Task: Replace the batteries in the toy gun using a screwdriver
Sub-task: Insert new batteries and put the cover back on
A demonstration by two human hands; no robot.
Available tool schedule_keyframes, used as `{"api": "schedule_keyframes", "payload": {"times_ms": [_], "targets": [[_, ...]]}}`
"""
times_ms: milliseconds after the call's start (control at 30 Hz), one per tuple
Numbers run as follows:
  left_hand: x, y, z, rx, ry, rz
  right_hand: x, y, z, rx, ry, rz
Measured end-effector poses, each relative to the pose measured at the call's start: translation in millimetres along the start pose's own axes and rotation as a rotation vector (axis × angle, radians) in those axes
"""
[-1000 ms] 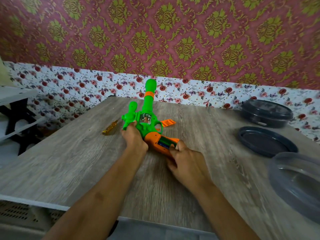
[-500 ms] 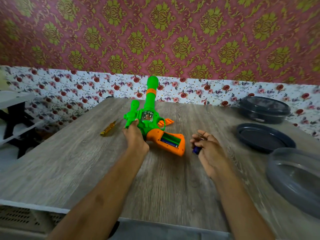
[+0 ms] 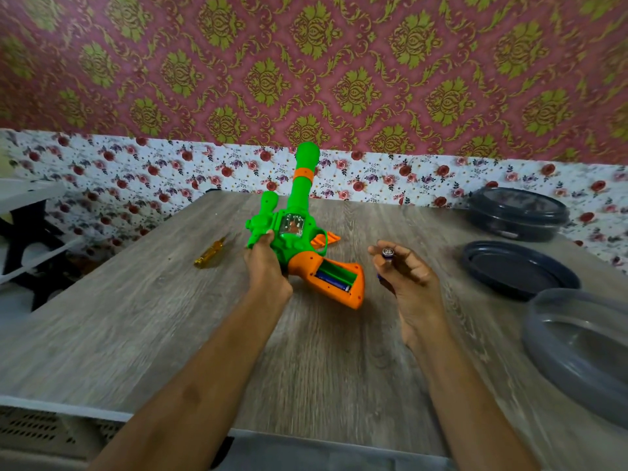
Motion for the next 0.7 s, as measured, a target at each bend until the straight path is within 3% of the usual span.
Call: {"api": "schedule_keyframes", "payload": {"times_ms": [300, 467, 700], "targets": [[-1, 2, 3, -0.013, 0.012, 0.029, 1, 6, -2, -0.252, 0.005, -0.221], [1, 5, 1, -0.009, 0.037, 0.041, 2, 9, -2, -0.357, 0.012, -0.217], [9, 9, -15, 0.119, 0.090, 0.134, 20, 2, -10, -0.703, 0.197, -0.651]]}}
Point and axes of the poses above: each hand's wrist, its own z-axis towards the middle knuckle, its own x-axis out of the palm, y = z × x, the point moved 2 cm from there along z, towards the middle knuckle, and after that the axes turned 1 degree about -x, right-handed, at the moved point
